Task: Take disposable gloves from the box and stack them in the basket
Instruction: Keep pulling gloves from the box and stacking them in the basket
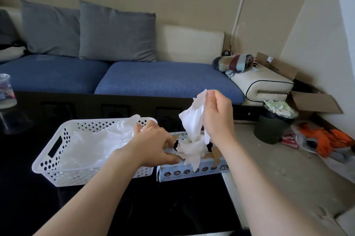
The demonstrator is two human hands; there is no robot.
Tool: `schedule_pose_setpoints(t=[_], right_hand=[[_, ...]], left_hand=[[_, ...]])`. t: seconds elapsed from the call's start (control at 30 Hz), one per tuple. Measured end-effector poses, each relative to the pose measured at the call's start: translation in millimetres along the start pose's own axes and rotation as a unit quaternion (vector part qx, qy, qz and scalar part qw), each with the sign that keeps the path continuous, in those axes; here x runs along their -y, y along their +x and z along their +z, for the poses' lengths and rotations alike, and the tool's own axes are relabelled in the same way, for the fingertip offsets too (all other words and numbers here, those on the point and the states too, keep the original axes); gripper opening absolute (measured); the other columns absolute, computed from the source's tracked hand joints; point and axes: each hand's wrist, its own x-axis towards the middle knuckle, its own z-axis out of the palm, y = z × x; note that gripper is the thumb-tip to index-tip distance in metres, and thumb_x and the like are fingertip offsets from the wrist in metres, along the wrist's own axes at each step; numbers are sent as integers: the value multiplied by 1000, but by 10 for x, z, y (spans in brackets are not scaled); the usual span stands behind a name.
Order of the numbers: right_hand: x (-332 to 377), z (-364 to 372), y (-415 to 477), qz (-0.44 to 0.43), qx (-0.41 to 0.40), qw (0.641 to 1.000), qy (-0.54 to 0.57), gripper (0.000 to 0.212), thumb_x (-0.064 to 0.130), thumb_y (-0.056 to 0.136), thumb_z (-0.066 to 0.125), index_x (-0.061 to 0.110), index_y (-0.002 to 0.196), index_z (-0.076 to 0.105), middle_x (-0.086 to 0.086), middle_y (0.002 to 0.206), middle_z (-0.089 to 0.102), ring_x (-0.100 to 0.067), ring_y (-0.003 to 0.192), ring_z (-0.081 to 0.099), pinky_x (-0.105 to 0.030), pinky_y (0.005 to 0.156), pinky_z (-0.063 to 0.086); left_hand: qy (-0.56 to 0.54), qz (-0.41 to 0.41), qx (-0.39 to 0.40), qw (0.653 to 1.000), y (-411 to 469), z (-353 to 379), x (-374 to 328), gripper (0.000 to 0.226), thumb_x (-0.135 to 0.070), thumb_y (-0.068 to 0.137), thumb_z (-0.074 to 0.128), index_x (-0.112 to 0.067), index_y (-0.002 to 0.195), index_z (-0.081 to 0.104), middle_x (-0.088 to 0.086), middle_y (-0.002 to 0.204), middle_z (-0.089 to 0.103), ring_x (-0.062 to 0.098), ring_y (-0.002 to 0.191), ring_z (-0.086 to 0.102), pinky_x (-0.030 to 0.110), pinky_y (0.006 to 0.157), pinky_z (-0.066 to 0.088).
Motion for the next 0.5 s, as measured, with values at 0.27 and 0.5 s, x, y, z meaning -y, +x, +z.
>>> schedule_pose_setpoints(t=[0.27, 0.5], right_hand=[[32, 70, -49, 12, 56, 998, -14, 40, 30, 115, 38, 18, 87, 65, 10, 81, 64, -11, 77, 58, -33, 70, 46], [312, 21, -60, 8, -68, 992, 109, 42, 30, 117, 34, 20, 76, 37, 16, 64, 36, -4, 63, 32, -19, 58, 32]], left_hand=[[-136, 55, -183, 972, 14, -39, -106, 20, -58, 92, 64, -38, 98, 66, -23, 99, 67, 7, 109, 52, 39, 98, 37], [-8, 72, -27, 997, -17, 96, -170, 32, -57, 95, 60, -43, 122, 70, -15, 110, 67, 19, 120, 35, 46, 106, 18]])
